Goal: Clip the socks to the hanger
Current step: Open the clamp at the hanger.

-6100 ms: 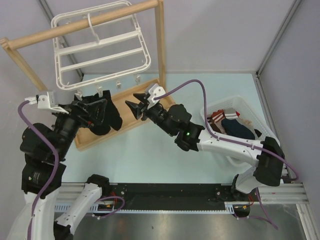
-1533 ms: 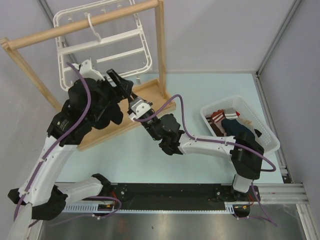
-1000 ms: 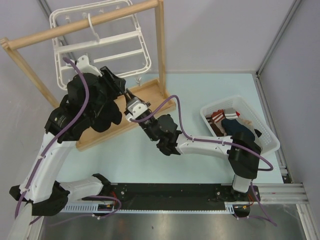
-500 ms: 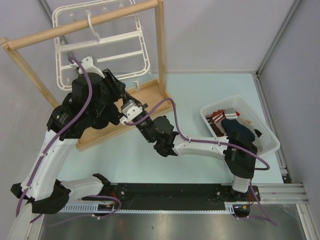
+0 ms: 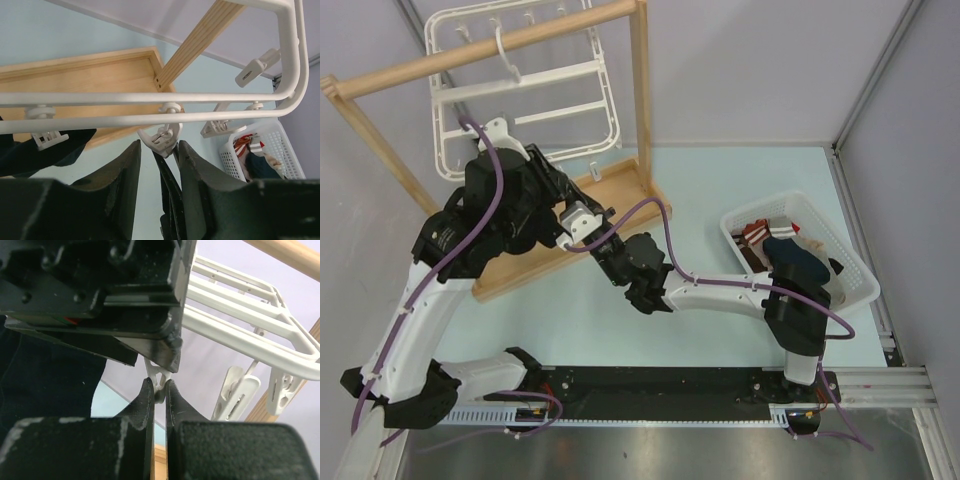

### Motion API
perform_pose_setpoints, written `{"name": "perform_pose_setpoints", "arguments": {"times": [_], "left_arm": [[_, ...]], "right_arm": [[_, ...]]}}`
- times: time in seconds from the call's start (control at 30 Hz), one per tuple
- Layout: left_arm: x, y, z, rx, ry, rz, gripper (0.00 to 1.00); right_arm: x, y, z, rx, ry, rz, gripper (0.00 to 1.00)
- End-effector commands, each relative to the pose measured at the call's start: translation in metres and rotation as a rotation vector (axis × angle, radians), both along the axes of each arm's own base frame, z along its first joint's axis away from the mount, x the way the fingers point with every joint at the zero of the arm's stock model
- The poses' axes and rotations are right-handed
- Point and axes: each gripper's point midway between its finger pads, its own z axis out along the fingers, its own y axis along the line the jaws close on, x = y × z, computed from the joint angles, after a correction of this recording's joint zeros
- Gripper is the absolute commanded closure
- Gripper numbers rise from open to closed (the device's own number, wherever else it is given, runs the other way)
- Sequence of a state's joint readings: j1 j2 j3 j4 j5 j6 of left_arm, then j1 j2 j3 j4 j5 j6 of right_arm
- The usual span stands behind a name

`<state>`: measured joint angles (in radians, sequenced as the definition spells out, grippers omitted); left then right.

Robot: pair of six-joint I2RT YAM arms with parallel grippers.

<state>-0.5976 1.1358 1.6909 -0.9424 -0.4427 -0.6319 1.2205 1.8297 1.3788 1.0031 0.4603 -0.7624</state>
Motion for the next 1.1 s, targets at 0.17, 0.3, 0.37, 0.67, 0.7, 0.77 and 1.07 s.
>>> {"name": "perform_pose_setpoints", "arguments": {"times": [0.17,0.3,0.37,0.67,0.7,0.77,1.07], "left_arm": [[0.001,0.005,0.017,-0.062,-0.071,0.040,0.60],[0.007,0.002,0.022,-0.094,-0.101,0.053,0.59],[0.009,0.000,0.022,-0.100,-0.103,0.055,0.59],[0.015,-0.003,0.014,-0.095,-0.091,0.060,0.58],[0.015,-0.003,0.015,-0.096,-0.095,0.061,0.58],[0.017,-0.002,0.016,-0.093,-0.100,0.071,0.59],[0.020,-0.001,0.011,-0.092,-0.103,0.084,0.67]], "right_arm": [[-0.010,0.008,0.003,0.014,-0.019,-0.010,1.00],[-0.011,0.011,-0.001,0.009,-0.019,-0.010,1.00],[-0.010,0.011,-0.002,0.010,-0.016,-0.014,1.00],[-0.012,0.014,-0.005,-0.003,-0.022,-0.013,1.00],[-0.013,0.015,-0.006,-0.011,-0.026,-0.017,0.99],[-0.017,0.017,-0.006,-0.016,-0.040,-0.017,0.96],[-0.023,0.021,-0.012,-0.050,-0.086,-0.044,0.94]]}}
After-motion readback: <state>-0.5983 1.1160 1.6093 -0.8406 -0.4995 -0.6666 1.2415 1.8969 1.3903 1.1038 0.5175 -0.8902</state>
